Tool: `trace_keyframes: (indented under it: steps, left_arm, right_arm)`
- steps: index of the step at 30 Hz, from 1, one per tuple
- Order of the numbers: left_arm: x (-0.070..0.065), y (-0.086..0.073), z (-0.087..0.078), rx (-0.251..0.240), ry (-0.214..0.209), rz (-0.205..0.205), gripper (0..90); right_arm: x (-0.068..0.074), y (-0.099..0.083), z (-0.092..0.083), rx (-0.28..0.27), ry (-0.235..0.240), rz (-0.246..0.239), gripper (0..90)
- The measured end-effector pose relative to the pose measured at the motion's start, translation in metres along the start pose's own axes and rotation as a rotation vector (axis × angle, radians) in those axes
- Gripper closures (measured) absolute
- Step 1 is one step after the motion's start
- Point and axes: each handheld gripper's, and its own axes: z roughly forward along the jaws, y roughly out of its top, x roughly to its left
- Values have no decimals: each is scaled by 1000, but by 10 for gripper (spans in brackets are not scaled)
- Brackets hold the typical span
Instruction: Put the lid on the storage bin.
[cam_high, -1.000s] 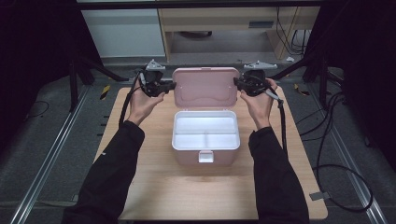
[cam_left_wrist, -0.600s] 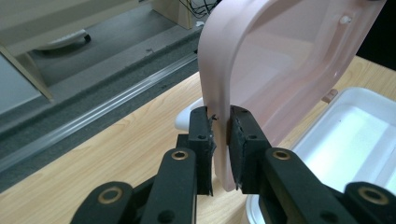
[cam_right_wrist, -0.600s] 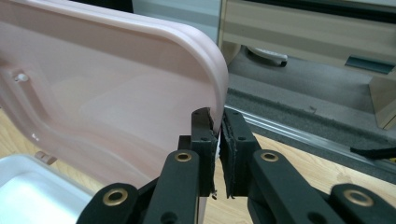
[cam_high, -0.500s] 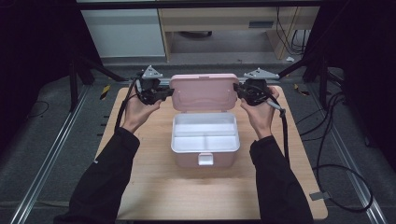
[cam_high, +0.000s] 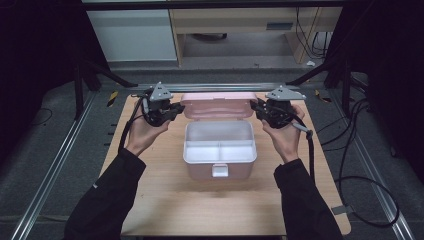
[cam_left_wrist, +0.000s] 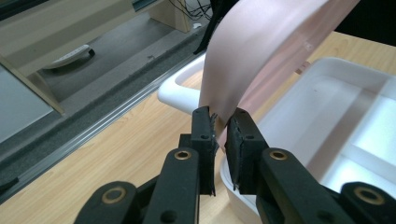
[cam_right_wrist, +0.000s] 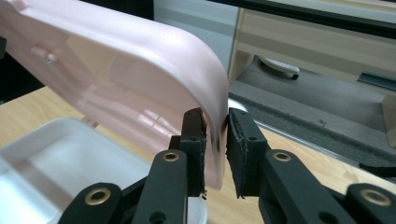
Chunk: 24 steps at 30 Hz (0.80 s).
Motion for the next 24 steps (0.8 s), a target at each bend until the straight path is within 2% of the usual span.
trace_keyframes:
  steps: [11,24]
  left_arm:
    - [-20,-20,-9,-8,-13,28,804]
    - [-35,-46,-14,-22,-45,27,790]
  right_arm:
    - [7,-27,-17,27,45,-19,746]
    - [9,-52,-31,60,64,-28,724]
